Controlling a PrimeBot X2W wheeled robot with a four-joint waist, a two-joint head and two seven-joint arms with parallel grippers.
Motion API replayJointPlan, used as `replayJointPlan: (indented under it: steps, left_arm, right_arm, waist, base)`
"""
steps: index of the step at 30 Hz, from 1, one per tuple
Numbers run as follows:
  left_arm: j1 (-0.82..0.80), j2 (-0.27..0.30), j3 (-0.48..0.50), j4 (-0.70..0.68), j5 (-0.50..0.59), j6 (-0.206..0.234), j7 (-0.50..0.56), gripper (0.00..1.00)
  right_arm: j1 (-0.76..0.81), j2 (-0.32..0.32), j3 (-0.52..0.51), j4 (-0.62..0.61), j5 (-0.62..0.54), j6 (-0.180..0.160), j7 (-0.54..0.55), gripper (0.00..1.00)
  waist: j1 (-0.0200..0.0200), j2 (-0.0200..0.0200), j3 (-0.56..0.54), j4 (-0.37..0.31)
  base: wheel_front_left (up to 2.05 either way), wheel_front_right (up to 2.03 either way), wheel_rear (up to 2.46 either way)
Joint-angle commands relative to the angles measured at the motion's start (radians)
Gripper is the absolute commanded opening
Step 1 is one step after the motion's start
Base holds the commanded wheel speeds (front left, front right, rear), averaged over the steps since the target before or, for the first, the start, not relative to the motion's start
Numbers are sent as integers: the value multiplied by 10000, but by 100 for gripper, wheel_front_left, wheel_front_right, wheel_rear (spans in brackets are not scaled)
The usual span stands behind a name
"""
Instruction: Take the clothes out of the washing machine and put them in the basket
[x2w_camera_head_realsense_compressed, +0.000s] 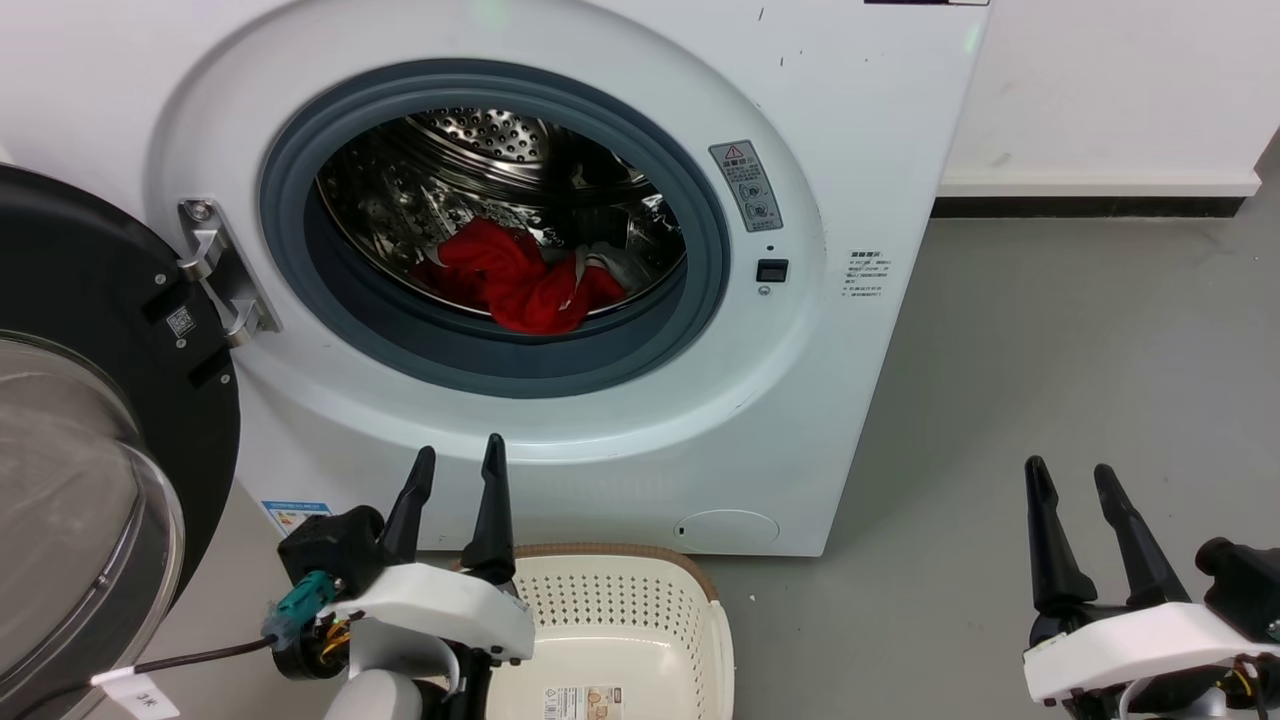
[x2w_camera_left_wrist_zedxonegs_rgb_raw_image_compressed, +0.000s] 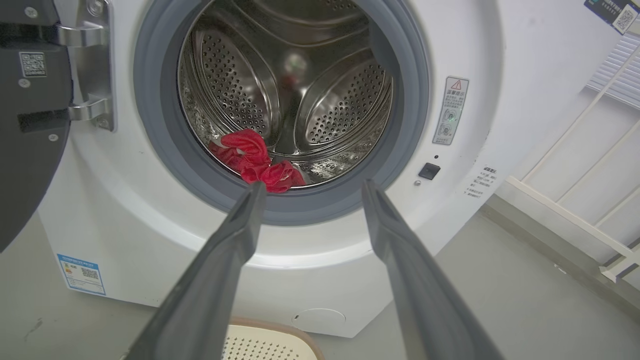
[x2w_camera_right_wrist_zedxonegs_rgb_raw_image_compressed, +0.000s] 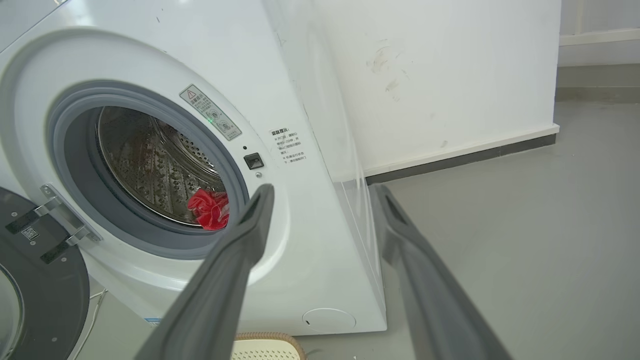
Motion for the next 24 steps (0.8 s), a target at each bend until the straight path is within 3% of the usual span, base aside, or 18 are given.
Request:
replayJointPlan:
  steps: [1,24]
  left_arm:
    - [-185,13,-106,-20,320,104,-98,100]
    - [-233,13,-420,158,2263,711,-580,100]
  right_arm:
    - [13,6,28,-137,-320,-3,-81,100]
    - [253,11,-35,-315,-2564,-3,62,100]
  waist:
    - [0,0,-7,5]
    - [0,0,-13,120]
  base:
    - [0,0,0]
    - [0,0,0]
